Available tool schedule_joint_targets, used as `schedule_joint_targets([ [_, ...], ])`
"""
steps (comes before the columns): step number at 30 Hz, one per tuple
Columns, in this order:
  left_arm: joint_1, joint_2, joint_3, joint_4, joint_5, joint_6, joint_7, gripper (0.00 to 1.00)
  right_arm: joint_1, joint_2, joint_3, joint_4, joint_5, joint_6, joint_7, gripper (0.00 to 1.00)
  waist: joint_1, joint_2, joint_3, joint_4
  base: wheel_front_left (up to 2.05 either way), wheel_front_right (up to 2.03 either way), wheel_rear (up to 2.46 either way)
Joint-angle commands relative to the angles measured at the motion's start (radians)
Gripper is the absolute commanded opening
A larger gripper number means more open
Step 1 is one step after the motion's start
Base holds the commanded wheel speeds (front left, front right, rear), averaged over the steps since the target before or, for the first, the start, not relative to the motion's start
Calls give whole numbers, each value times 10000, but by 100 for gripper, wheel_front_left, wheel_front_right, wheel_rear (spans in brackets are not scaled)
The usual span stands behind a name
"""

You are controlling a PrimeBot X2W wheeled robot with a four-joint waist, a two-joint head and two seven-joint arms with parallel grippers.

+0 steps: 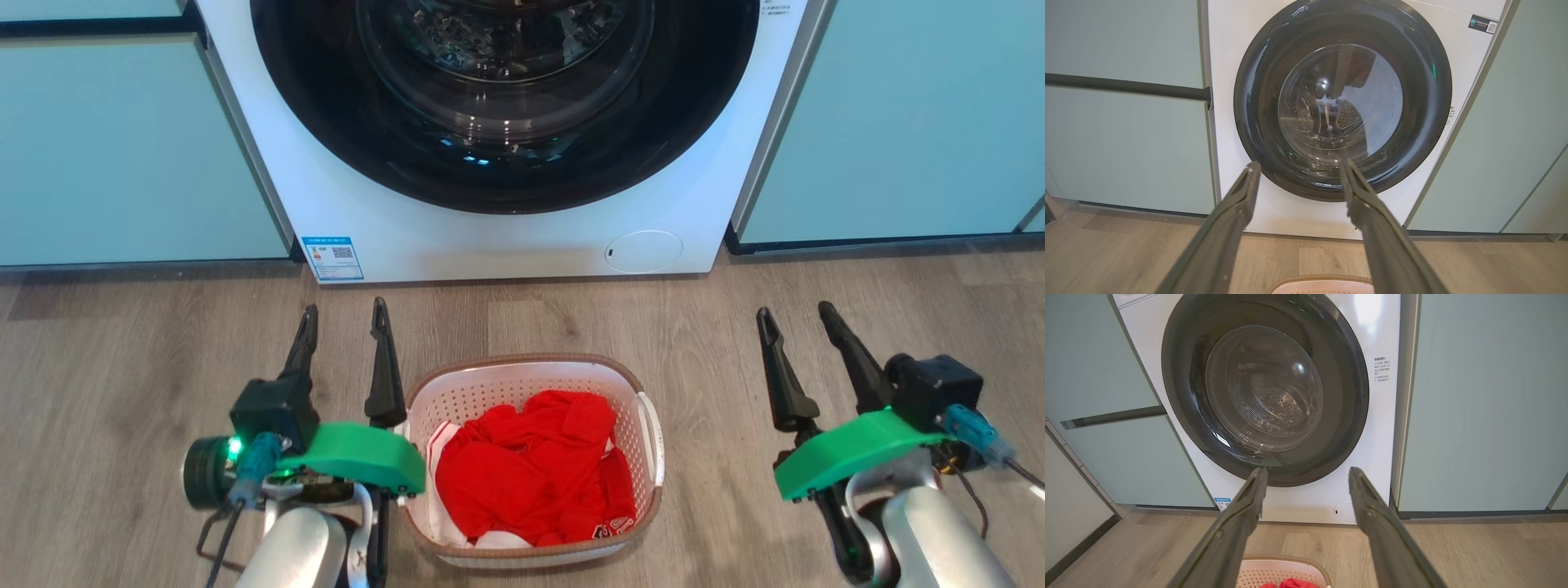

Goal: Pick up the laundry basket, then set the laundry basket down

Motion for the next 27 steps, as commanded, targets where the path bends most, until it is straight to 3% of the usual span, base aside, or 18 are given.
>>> schedule_joint_targets([
  [1, -334, -59, 398, -263, 380, -68, -139, 100, -284, -100, 197, -457, -265, 14, -207, 100, 0, 0, 1, -5, 0, 0, 0],
  [8, -89, -220, 836, 91, 1042, -200, -347, 100, -183, -122, 70, 270, -972, 15, -415, 100, 0, 0, -29, -4, 0, 0, 0],
  [16, 15, -236, 1024, 571, 555, -426, -580, 100, -289, 35, -10, 899, -1844, 16, -649, 100, 0, 0, -95, -29, 0, 0, 0],
  [27, -31, -238, 1038, 1054, 341, -626, -580, 100, -332, 117, -87, 958, -1850, 16, -649, 100, 0, 0, -84, -47, 0, 0, 0],
])
